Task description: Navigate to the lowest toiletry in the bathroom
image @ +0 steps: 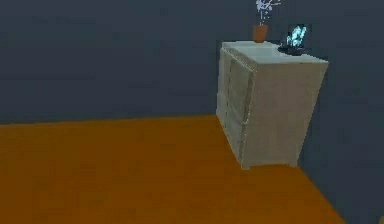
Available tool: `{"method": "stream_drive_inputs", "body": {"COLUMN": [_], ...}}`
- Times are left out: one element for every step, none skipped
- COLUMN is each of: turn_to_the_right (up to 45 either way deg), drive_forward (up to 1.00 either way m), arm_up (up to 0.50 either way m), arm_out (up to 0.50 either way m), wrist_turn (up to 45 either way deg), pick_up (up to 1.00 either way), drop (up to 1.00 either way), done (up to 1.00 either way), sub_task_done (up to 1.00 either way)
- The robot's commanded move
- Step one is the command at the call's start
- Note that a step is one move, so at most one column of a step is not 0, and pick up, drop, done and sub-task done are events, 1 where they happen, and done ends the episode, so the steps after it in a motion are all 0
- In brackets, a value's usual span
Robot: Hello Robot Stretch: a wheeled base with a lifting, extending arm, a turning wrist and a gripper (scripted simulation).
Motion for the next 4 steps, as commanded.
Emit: {"method": "stream_drive_inputs", "body": {"turn_to_the_right": [-30.0, 0.0, -9.0, 0.0], "drive_forward": [0.0, 1.0, 0.0, 0.25], "arm_up": [0.0, 0.0, 0.0, 0.0], "arm_out": [0.0, 0.0, 0.0, 0.0], "wrist_turn": [0.0, 0.0, 0.0, 0.0], "pick_up": [0.0, 0.0, 0.0, 0.0], "drop": [0.0, 0.0, 0.0, 0.0], "done": [0.0, 0.0, 0.0, 0.0], "sub_task_done": [0.0, 0.0, 0.0, 0.0]}}
